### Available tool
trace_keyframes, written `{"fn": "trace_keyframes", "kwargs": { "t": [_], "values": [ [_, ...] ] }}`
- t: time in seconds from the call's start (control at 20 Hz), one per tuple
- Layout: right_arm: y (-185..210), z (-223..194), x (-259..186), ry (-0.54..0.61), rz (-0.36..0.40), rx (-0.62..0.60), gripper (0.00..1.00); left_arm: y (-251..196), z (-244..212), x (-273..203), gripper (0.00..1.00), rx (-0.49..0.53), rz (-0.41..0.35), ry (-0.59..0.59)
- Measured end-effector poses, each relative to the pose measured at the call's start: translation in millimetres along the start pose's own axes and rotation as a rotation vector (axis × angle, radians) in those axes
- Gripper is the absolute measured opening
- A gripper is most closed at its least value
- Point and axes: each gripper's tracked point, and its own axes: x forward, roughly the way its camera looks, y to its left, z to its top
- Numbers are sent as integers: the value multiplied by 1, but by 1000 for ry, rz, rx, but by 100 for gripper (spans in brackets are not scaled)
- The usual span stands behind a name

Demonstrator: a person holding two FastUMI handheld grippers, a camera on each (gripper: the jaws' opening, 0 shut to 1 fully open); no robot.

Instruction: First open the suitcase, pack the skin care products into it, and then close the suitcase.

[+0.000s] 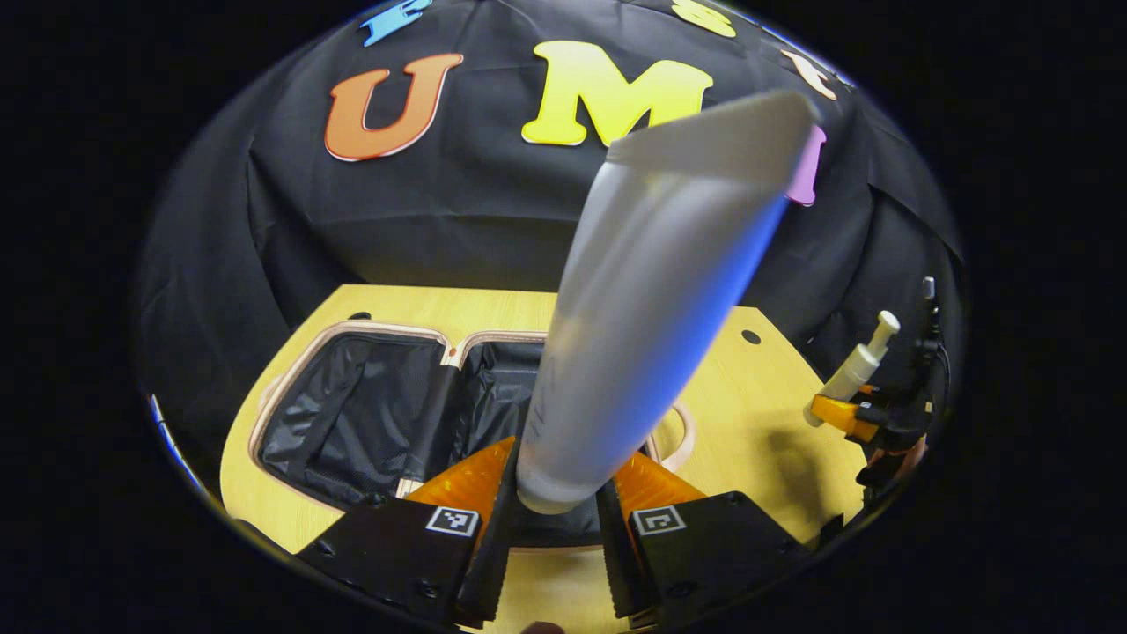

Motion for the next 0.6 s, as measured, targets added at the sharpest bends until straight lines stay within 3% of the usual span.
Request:
{"fn": "trace_keyframes", "kwargs": {
  "t": [0.15,0.25,0.4,0.6],
  "values": [
    [52,6,-33,61,124,116,46,18,-25,27,49,-35,-88,127],
    [77,16,-50,77,166,198,46,24,-46,45,48,-69,-158,242],
    [105,30,-71,74,203,196,46,29,-72,63,48,-101,-219,389],
    [137,28,-95,97,253,144,46,35,-94,77,48,-195,-227,544]
  ]
}}
